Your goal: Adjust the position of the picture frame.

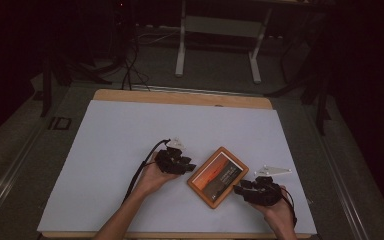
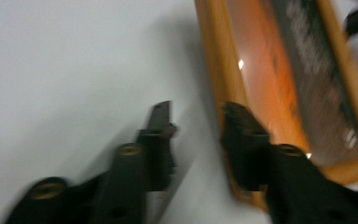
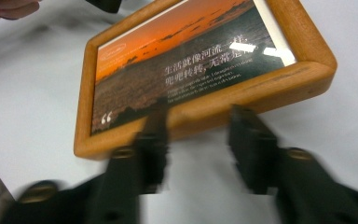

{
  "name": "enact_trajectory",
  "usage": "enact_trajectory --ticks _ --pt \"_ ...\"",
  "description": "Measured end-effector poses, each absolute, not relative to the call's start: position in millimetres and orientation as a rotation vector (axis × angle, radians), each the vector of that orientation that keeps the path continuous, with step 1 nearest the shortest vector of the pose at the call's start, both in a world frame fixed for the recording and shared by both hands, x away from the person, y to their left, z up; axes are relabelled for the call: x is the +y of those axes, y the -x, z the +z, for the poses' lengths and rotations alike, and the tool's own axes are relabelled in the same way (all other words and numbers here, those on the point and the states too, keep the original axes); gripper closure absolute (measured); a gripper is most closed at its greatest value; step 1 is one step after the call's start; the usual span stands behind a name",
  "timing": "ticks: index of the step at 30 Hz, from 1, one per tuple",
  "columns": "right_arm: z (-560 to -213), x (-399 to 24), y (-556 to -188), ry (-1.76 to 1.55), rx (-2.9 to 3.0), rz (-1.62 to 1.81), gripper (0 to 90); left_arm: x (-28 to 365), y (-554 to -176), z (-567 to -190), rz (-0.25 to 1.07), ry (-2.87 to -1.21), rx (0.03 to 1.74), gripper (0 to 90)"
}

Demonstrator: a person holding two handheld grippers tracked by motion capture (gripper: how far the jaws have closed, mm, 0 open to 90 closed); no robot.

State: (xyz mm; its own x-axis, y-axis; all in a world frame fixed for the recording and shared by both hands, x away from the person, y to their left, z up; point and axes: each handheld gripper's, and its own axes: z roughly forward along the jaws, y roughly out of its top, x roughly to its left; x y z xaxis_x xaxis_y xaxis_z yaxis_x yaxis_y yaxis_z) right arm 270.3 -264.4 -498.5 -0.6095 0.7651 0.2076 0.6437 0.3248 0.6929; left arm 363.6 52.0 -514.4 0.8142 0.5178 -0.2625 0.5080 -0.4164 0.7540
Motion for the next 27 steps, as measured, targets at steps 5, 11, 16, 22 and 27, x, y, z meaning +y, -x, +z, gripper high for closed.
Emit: enact_trajectory --ticks 5,11,16,22,27 --pt "-504.7 -261.4 -276.4 -1.438 2.403 1.161 27.4 38.9 -371.0 -516.5 -0.110 -2.036 0.722 37.6" --pt "-513.0 -256.4 -283.7 -1.526 2.406 1.179 20.2 20.6 -376.5 -530.7 -0.186 -2.117 0.718 32.8" --pt "-520.3 -249.6 -288.0 -1.537 2.457 1.195 22.9 16.8 -379.9 -535.2 -0.240 -2.124 0.703 32.5" --pt "-525.0 -246.8 -291.2 -1.581 2.474 1.218 27.3 12.2 -379.9 -538.1 -0.357 -2.163 0.650 35.1" --pt "-524.9 -250.3 -294.5 -1.631 2.459 1.245 33.6 15.1 -381.7 -536.2 -0.388 -2.173 0.684 38.4"
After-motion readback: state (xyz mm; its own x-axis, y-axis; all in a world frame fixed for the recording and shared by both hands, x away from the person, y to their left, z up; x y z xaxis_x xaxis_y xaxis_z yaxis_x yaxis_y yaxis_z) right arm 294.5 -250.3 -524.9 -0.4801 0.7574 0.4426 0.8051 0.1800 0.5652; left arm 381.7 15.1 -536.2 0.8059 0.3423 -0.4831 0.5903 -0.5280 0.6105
